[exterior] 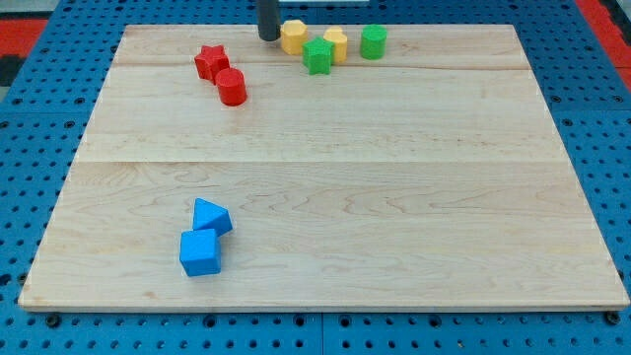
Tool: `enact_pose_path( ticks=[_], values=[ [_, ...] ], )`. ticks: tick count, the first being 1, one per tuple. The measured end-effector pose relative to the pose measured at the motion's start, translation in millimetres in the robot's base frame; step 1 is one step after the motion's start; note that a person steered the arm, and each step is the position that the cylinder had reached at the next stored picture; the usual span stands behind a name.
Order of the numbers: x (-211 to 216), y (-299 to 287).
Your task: Separate the red circle from the red star
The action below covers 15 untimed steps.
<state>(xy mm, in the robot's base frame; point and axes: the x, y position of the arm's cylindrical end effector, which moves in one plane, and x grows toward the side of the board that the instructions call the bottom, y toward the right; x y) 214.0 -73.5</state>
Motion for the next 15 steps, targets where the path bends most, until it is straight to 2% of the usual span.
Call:
enact_pose_path(
  ticks=[2,3,5,6,7,8,9,11,12,13,14,15],
  values=[
    [0,-4],
    [6,15],
    [9,-147],
    [58,-153],
    [67,-127],
    [33,-160],
    [22,-167],
    [95,-125],
    [5,-182],
    [4,-133],
    [31,-60],
    [80,-36]
  ],
)
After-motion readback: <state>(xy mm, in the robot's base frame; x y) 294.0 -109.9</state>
